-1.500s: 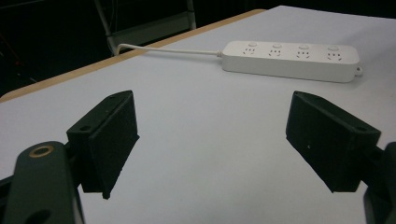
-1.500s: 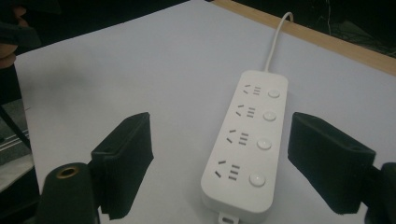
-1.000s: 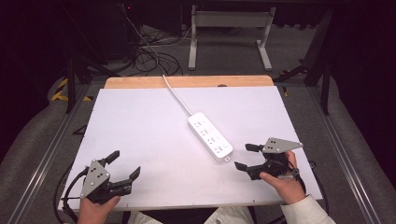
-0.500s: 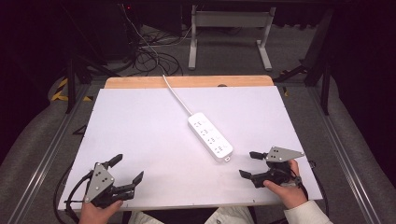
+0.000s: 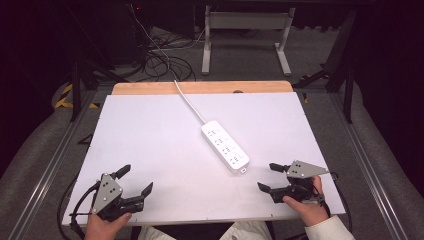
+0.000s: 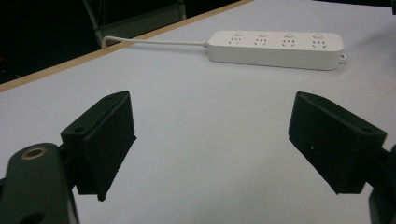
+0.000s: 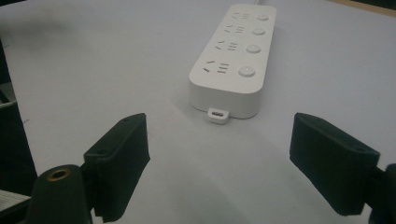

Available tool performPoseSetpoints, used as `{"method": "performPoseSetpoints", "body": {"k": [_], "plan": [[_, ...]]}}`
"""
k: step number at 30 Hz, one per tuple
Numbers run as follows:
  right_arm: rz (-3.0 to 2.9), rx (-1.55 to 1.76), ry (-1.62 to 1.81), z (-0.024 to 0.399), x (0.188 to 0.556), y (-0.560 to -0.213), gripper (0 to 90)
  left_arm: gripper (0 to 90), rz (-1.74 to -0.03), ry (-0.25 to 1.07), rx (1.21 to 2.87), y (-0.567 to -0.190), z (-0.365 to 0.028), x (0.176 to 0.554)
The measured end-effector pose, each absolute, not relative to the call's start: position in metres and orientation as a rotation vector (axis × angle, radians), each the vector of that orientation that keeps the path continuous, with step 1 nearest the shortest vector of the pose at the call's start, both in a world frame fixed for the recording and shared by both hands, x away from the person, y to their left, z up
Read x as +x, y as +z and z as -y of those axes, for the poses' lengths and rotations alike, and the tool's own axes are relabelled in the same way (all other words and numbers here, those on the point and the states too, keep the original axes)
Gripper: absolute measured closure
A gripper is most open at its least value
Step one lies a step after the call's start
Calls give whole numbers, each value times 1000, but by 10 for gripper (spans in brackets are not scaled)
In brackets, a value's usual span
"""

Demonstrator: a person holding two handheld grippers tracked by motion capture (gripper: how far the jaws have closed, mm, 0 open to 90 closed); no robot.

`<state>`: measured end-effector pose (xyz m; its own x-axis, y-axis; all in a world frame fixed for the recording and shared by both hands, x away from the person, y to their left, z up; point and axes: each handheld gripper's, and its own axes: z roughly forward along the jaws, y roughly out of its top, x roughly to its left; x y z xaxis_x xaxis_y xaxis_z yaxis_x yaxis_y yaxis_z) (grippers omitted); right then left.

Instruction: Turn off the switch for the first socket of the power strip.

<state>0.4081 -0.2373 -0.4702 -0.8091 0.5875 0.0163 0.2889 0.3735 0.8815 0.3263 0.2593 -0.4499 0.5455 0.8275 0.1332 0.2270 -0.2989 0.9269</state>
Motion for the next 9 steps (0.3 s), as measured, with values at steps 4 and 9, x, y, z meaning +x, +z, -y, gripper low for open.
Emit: {"method": "performPoseSetpoints", "body": {"k": [4, 9], "plan": [[-2323, 781, 1407, 240, 409, -469, 197, 147, -859, 774, 1804, -450, -259, 326], [-2316, 775, 1367, 239, 409, -467, 198, 146, -859, 786, 1814, -450, -261, 327]]}}
